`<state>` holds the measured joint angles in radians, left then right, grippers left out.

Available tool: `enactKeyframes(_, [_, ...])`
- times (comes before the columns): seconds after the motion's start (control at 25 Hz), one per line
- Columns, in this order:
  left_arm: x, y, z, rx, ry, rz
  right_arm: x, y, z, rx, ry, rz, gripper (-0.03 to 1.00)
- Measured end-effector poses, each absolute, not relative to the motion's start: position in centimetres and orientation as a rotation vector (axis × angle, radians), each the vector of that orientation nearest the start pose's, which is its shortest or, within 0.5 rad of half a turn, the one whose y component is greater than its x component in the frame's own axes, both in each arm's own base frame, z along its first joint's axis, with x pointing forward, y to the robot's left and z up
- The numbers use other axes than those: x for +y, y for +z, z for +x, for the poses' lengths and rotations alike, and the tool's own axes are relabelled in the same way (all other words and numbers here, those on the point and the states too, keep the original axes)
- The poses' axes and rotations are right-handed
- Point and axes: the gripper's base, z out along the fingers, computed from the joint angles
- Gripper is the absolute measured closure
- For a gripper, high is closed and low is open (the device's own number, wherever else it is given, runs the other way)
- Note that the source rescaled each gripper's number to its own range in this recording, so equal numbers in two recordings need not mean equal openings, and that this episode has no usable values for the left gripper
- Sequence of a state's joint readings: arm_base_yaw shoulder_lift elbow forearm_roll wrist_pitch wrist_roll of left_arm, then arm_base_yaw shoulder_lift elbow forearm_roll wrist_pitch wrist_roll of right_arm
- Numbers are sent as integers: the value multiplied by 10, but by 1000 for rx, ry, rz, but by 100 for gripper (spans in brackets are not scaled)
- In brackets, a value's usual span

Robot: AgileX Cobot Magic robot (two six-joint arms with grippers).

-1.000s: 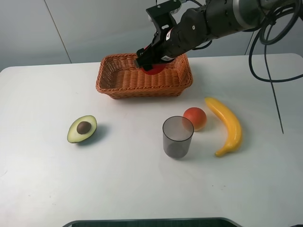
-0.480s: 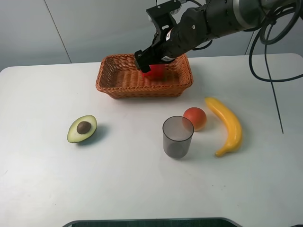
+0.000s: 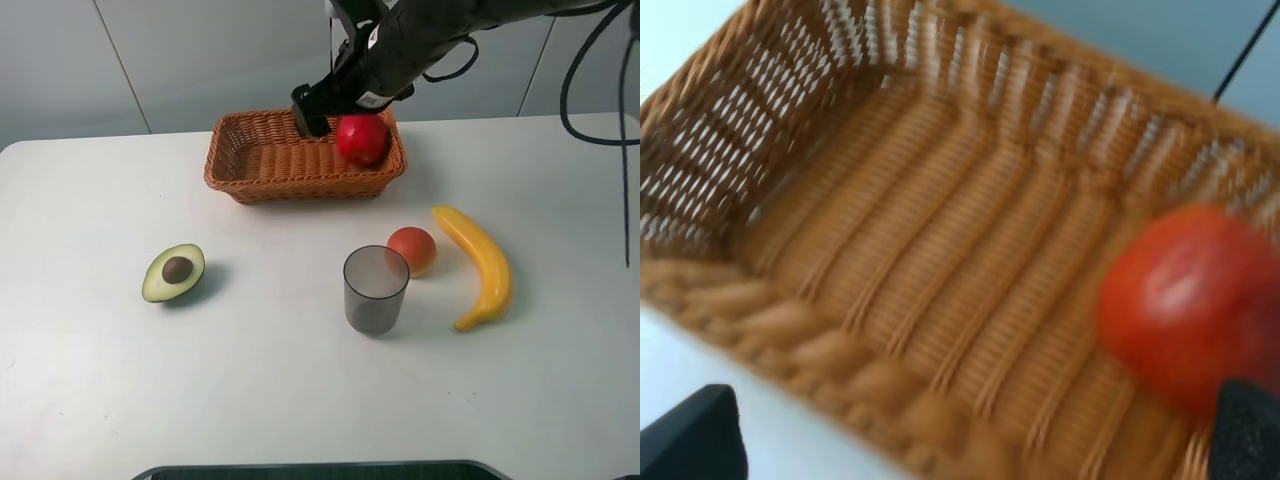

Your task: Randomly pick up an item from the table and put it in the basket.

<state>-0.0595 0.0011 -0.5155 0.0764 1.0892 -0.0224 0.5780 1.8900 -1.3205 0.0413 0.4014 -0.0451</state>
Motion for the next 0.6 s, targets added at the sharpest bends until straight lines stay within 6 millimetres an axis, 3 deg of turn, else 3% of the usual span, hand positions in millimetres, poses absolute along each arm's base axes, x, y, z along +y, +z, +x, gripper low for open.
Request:
enactKeyframes(0.12, [7, 279, -7, 2056, 41, 33, 209, 225, 339, 2458, 278, -632, -3])
enactKeyframes(0.36, [7, 279, -7, 2056, 41, 33, 146, 248, 320, 2603, 229, -436, -3])
enactKeyframes(0.6, [7, 279, -7, 2056, 43, 33, 81, 284, 285, 2668, 139, -219, -3])
